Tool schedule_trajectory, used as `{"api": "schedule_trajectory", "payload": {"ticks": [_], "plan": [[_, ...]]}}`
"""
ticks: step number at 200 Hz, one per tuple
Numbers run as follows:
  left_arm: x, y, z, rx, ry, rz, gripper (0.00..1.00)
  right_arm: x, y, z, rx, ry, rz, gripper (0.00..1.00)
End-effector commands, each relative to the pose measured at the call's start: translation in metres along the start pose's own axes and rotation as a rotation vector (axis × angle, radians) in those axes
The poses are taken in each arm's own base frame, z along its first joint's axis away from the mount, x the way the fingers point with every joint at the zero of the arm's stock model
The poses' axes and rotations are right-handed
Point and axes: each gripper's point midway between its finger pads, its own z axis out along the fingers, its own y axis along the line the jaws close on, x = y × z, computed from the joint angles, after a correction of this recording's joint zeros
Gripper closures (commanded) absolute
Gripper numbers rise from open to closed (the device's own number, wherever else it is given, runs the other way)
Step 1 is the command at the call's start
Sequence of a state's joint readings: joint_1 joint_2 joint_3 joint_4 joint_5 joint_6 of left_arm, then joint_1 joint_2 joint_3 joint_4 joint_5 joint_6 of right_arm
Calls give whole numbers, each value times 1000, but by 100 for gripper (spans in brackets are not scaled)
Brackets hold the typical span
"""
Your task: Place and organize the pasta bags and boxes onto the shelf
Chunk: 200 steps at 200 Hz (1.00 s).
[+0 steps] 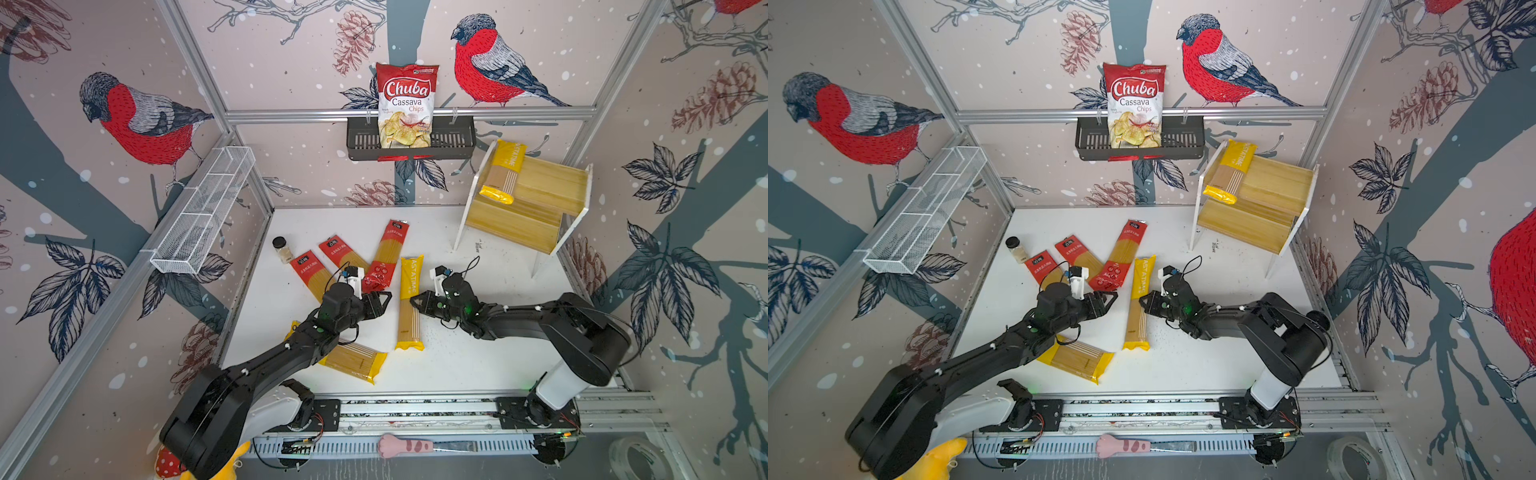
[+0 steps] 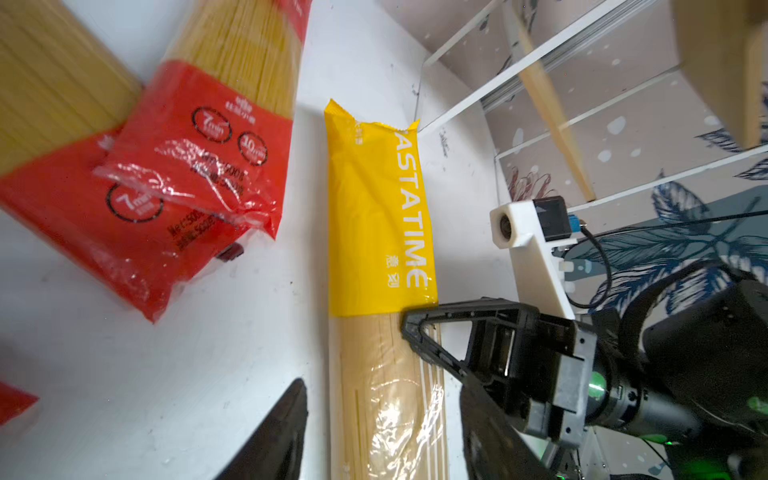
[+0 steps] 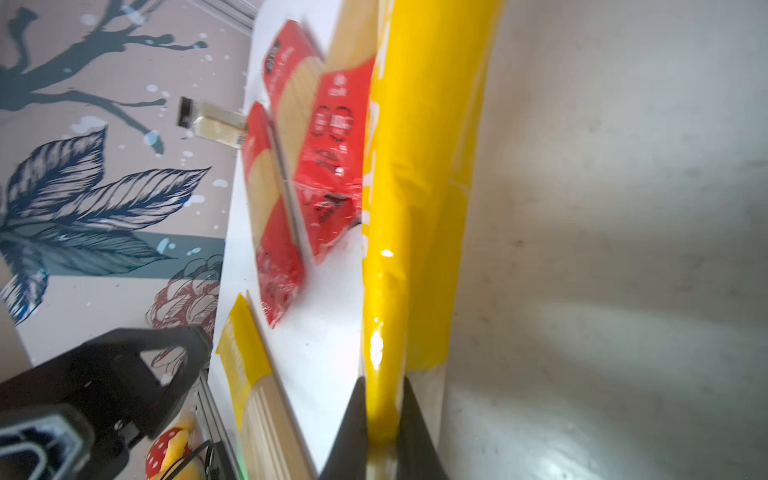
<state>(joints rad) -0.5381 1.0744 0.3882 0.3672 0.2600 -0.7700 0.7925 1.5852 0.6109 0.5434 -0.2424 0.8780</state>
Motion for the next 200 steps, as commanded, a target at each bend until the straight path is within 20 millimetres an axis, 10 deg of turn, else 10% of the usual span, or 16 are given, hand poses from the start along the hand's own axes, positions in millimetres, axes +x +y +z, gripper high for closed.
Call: {"api": "schedule_trajectory", "payload": {"ticks": [1,100,200], "plan": [[-20,-23,-9,101,-67,16,33,-25,48,-19,-151,-94,-144,94],[-71,-111,-16,461,-83,145,26,-49,173,-105,-492,-182,-400,95],[-83,-155,-33,690,-103,182,54,-36,197,-119,-616,-137,-446,93]]}}
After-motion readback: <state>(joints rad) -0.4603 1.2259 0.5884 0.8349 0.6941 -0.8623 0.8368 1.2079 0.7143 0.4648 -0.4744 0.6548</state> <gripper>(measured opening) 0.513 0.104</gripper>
